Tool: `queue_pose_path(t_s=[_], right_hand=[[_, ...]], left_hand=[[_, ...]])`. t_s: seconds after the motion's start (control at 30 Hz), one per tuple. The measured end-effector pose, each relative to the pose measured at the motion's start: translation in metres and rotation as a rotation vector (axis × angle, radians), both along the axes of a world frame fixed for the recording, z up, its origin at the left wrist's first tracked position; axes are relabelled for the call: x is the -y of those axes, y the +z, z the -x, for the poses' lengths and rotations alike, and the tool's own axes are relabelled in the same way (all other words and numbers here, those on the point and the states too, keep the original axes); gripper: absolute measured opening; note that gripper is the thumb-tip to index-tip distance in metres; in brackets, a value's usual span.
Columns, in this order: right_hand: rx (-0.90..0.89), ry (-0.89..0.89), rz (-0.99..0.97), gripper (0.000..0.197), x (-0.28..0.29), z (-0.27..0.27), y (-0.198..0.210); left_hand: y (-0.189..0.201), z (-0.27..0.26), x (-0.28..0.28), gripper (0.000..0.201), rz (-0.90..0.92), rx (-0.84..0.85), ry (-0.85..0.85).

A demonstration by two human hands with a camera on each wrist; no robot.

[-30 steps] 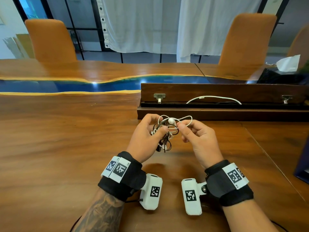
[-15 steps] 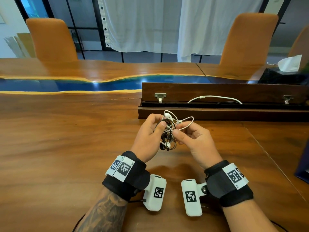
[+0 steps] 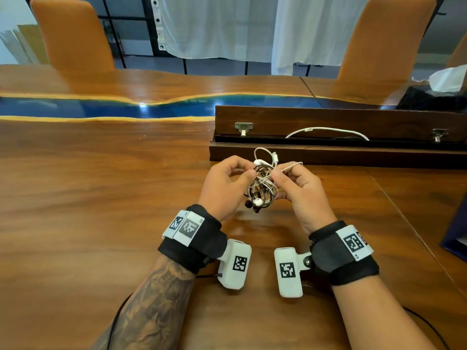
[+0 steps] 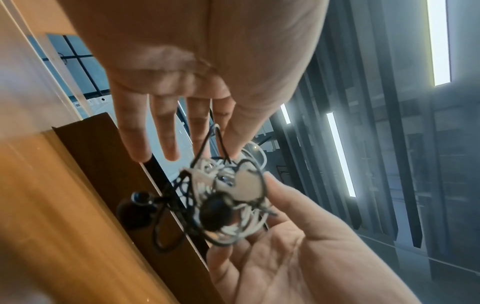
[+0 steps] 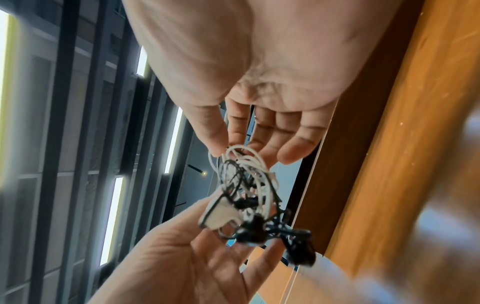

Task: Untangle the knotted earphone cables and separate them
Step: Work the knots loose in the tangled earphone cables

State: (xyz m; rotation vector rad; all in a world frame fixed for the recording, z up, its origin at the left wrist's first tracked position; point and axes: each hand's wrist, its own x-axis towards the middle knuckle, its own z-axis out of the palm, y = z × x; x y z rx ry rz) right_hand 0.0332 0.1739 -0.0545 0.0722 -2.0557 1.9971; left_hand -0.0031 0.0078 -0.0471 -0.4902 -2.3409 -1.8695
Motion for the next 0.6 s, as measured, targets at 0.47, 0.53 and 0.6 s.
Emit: queue_pose_path(t_s=[0.47, 0.53, 0.6], right_hand=[[-0.06, 0.02, -0.096, 0.004, -0.004, -0.001, 0.004], [-0.064, -0.001, -0.091, 0.007, -0.003, -0.001, 0.004], [-0.059, -0.001, -0.047, 0.018, -0.002, -0.002, 0.005]], left_hand=[[0.008, -0.009, -0.002, 0.015, -0.059, -0.001, -0.111], [0.007, -0.009, -0.001, 0.021, -0.012, -0.019, -0.16], [0.005, -0.009, -0.001, 0.021, 0.028, -0.034, -0.157]])
